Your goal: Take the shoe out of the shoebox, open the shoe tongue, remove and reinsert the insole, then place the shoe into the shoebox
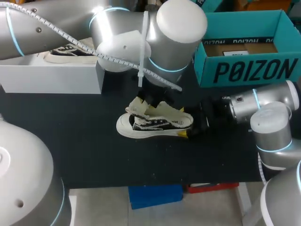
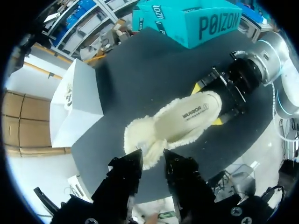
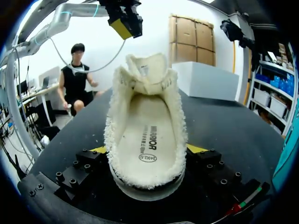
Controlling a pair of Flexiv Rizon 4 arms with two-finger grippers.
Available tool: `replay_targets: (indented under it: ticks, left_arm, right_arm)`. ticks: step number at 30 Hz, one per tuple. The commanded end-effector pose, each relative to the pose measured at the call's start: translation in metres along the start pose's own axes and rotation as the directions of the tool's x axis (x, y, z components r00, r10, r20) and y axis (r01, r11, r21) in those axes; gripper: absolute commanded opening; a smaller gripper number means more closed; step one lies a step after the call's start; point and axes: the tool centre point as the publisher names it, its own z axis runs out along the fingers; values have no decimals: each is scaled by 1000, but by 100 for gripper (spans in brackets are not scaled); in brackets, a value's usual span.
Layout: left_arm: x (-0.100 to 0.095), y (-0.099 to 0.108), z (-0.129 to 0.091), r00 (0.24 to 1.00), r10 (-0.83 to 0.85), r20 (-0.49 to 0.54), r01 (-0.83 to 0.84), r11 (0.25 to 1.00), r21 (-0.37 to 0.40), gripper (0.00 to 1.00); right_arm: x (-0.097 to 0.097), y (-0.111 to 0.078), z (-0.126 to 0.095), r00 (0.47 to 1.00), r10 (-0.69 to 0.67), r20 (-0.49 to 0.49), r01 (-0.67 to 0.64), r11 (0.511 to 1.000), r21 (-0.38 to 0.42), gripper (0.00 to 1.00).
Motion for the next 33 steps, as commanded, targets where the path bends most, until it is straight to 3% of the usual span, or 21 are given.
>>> replay_targets:
  ticks: [1, 11, 14, 18, 29, 33]
  left_arm:
    - [-7, 6, 3, 712, 602, -360, -479, 792, 378, 0]
    - [-7, 6, 3, 712, 602, -360, -479, 792, 378, 0]
    - [3, 13, 4, 488, 764, -421, -635, 642, 429, 0]
    - [3, 5, 6, 359, 780, -512, -662, 600, 449, 0]
    - [2, -17, 16, 73, 759, -647, -767, 458, 450, 0]
    - [5, -18, 19, 90, 769, -634, -844, 397, 362, 0]
  right_arm:
    - [-1, -4, 3, 1000, 1, 1, -1, 1000, 1, 0]
    - [-1, -4, 3, 1000, 1, 1, -1, 1000, 1, 0]
    - [-1, -4, 3, 1000, 1, 1, -1, 1000, 1, 0]
    - [-1, -4, 3, 1000, 1, 1, -1, 1000, 1, 0]
    - [-1, -4, 3, 1000, 1, 1, -1, 1000, 1, 0]
    - [-1, -4, 3, 1000, 1, 1, -1, 1000, 1, 0]
